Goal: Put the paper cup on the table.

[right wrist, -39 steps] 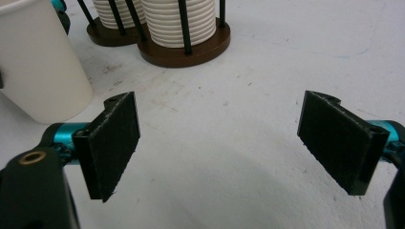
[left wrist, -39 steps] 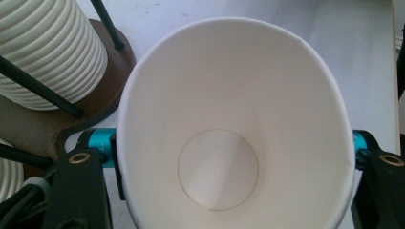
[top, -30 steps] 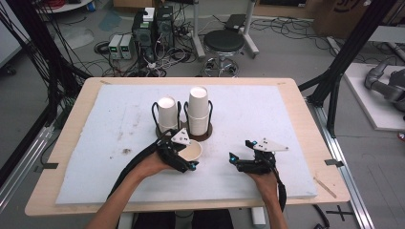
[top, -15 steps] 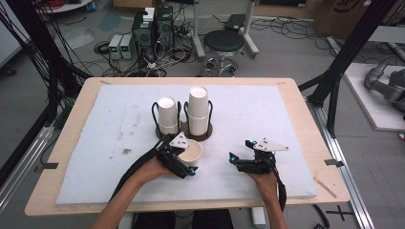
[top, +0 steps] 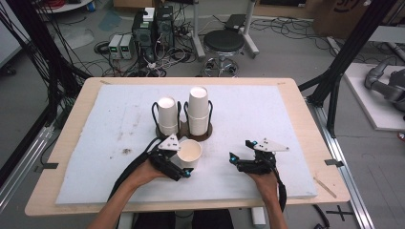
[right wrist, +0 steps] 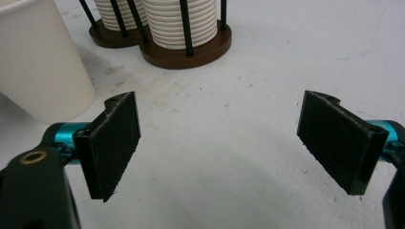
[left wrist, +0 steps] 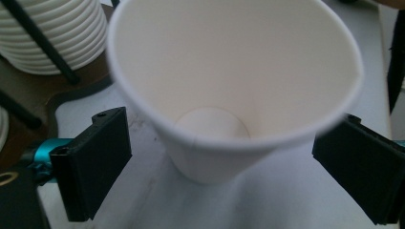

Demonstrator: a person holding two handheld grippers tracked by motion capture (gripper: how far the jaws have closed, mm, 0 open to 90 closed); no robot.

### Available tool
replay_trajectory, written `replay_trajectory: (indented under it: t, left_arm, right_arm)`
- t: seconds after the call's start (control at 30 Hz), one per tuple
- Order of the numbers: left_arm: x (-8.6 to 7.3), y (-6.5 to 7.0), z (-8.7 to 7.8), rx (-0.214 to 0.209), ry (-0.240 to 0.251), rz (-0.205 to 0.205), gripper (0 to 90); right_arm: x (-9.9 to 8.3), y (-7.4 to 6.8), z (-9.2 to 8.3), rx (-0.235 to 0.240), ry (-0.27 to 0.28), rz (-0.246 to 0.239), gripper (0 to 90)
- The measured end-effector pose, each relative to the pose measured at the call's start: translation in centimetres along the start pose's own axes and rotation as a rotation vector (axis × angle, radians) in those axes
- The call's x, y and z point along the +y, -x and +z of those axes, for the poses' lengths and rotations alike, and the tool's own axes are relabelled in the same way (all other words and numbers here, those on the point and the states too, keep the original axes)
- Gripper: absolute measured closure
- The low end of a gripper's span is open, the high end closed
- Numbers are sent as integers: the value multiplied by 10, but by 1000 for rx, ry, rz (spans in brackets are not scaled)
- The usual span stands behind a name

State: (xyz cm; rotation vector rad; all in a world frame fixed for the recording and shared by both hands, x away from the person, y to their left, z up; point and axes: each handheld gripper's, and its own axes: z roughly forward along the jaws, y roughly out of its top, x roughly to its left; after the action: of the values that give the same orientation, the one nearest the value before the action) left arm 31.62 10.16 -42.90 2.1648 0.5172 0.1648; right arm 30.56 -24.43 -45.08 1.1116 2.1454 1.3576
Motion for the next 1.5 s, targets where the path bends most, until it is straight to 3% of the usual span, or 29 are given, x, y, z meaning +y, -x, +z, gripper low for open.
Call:
replay_trajectory:
  t: [0.2,0.5,0.77,0.97,1.13,1.33,1.5]
  left_arm:
    - [-24,-7,-32,10,66,-37,59]
    - [-49,-7,-66,34,126,-60,59]
    - [-75,-14,-97,91,208,-107,59]
    - [-99,-20,-121,166,279,-144,59]
    - [-115,-23,-133,225,314,-172,59]
    - [-127,-30,-135,260,372,-222,59]
    - [-129,-32,-133,287,380,-219,59]
  right_arm:
    - [0,1,0,3,-2,-2,153]
    - [0,1,1,1,-5,3,171]
    - [0,3,1,-2,-4,20,170]
    - [0,2,1,-5,-4,17,170]
    - [-1,1,0,-9,4,12,170]
    - [-1,1,0,-10,5,7,170]
    - [-1,1,-2,-12,20,13,170]
